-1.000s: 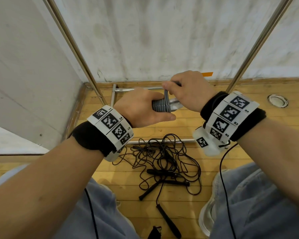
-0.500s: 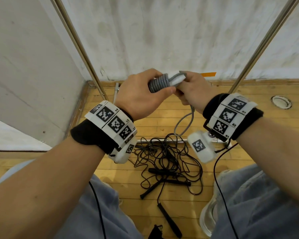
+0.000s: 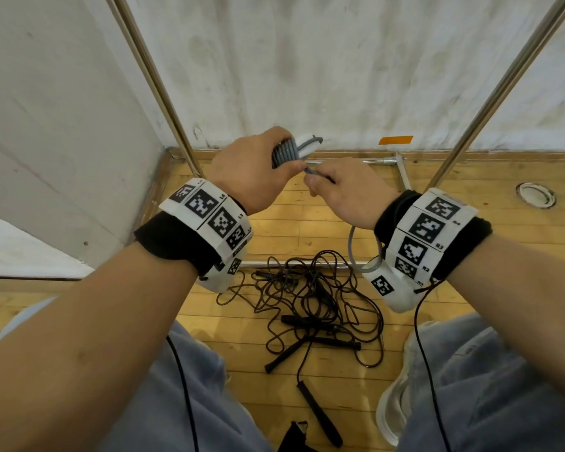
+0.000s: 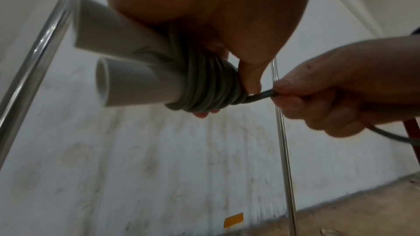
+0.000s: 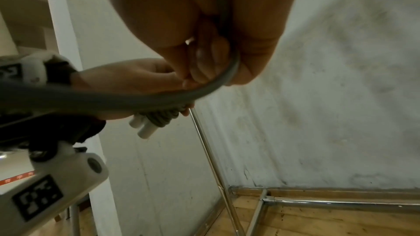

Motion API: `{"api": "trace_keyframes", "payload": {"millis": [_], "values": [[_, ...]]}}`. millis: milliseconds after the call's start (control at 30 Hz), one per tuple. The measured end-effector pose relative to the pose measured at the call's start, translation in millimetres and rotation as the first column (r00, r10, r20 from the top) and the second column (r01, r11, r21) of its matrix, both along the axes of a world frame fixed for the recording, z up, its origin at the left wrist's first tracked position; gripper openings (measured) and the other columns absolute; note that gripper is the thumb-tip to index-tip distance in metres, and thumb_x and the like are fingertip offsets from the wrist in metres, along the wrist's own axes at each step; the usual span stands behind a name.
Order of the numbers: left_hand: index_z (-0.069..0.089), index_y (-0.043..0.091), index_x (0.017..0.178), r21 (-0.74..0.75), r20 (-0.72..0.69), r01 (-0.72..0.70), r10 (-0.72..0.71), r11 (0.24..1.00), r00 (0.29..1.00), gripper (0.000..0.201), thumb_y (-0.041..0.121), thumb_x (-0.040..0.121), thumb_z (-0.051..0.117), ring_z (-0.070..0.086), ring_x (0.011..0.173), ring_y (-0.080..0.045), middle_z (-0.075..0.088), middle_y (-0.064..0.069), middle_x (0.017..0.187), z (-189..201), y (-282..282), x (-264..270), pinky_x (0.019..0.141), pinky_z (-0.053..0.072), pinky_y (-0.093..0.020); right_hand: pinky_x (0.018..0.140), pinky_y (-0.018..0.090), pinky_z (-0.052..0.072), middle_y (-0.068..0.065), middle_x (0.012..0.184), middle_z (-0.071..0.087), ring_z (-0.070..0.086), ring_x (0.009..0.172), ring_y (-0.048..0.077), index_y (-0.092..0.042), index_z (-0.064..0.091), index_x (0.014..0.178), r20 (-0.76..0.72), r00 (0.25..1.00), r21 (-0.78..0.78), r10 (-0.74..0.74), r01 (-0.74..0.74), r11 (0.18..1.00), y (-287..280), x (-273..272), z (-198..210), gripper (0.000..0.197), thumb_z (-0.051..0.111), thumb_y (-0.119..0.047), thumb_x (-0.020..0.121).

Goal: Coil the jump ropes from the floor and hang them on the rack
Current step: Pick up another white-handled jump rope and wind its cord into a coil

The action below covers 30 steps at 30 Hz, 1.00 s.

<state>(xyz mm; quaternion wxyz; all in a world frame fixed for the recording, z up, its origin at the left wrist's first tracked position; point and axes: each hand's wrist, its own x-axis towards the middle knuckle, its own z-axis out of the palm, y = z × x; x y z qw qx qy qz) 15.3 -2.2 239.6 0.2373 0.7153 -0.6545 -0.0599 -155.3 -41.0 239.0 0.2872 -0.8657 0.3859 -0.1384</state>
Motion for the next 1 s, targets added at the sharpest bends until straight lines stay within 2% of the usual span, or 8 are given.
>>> {"api": "trace_keyframes", "payload": {"millis": [133,233,300,400,567,733,900,1000], "values": [[0.053,0.033,0.116,0.129,0.029,0.018,-0.022,0.991,0.999,0.037,0.056,0.087,0.054,0.056,0.079,-0.018,0.057,0.009,0.088,-6.0,-3.4,0.9,0.063,0.039,-0.03,0.049,0.023,0.026,-0.004,0.06,0.045,0.04,0.053,0.009,-0.009,0.057,0.077,-0.148,0.987,-0.097,0.068,-0.083,0.992,2.1,-3.3,6.9,0.033,0.043,-0.03,0.098],[0.054,0.033,0.11,0.205,0.073,0.031,-0.047,0.978,0.996,0.029,0.052,0.089,0.055,0.052,0.07,-0.013,0.053,0.012,0.078,-9.0,-5.5,-0.3,0.056,0.034,-0.028,0.049,0.024,0.024,-0.004,0.059,0.044,0.039,0.054,0.009,-0.018,0.049,0.066,-0.252,0.962,-0.161,0.107,-0.151,0.975,2.2,-8.4,14.4,0.033,0.045,-0.029,0.097],[0.053,0.032,0.104,0.246,0.123,0.039,-0.071,0.969,0.99,0.025,0.052,0.089,0.055,0.046,0.064,-0.004,0.049,0.014,0.074,-11.4,-6.3,-5.9,0.052,0.03,-0.026,0.049,0.024,0.025,-0.005,0.059,0.044,0.04,0.054,0.008,-0.024,0.045,0.063,-0.258,0.96,-0.179,0.112,-0.162,0.97,1.2,-11.8,17.3,0.035,0.045,-0.029,0.097],[0.053,0.029,0.1,0.286,0.16,0.082,-0.132,0.955,0.978,0.026,0.052,0.088,0.055,0.044,0.065,-0.001,0.05,0.012,0.075,-12.8,-5.6,-14.3,0.051,0.03,-0.026,0.05,0.026,0.028,-0.005,0.06,0.046,0.042,0.056,0.012,-0.017,0.054,0.073,-0.23,0.97,-0.202,0.084,-0.132,0.971,-3.2,-14.9,16.1,0.03,0.043,-0.031,0.098],[0.057,0.038,0.11,0.282,0.173,0.15,-0.204,0.948,0.964,0.026,0.049,0.087,0.058,0.041,0.062,0.002,0.052,0.016,0.075,-7.3,-2.7,-22.0,0.05,0.027,-0.023,0.057,0.028,0.032,0.0,0.072,0.055,0.049,0.064,0.015,-0.013,0.06,0.086,-0.197,0.98,-0.236,0.027,-0.074,0.969,-9.7,-16.5,13.1,0.034,0.039,-0.035,0.099],[0.052,0.045,0.122,0.246,0.215,0.204,-0.259,0.948,0.942,0.039,0.054,0.085,0.056,0.054,0.073,-0.013,0.052,0.016,0.074,-1.6,5.0,-25.8,0.05,0.029,-0.021,0.05,0.021,0.024,-0.006,0.065,0.043,0.038,0.058,0.006,-0.016,0.049,0.074,-0.253,0.968,-0.27,0.01,-0.081,0.959,-11.6,-15.0,17.9,0.035,0.036,-0.036,0.1],[0.06,0.039,0.112,0.205,0.225,0.218,-0.263,0.954,0.938,0.059,0.08,0.071,0.045,0.053,0.064,-0.009,0.053,0.016,0.065,0.4,6.2,-26.7,0.052,0.035,-0.023,0.052,0.026,0.024,-0.007,0.06,0.042,0.038,0.056,0.007,-0.022,0.041,0.061,-0.225,0.974,-0.254,0.029,-0.087,0.963,-15.4,-13.5,24.5,0.041,0.037,-0.037,0.099],[0.063,0.038,0.108,0.173,0.225,0.216,-0.252,0.961,0.941,0.05,0.073,0.077,0.046,0.052,0.062,-0.008,0.053,0.015,0.064,1.3,7.2,-27.4,0.051,0.034,-0.023,0.05,0.024,0.026,-0.003,0.057,0.045,0.041,0.054,0.01,-0.021,0.044,0.059,-0.227,0.973,-0.249,0.036,-0.094,0.964,-15.8,-13.8,25.3,0.045,0.038,-0.04,0.099]]}}
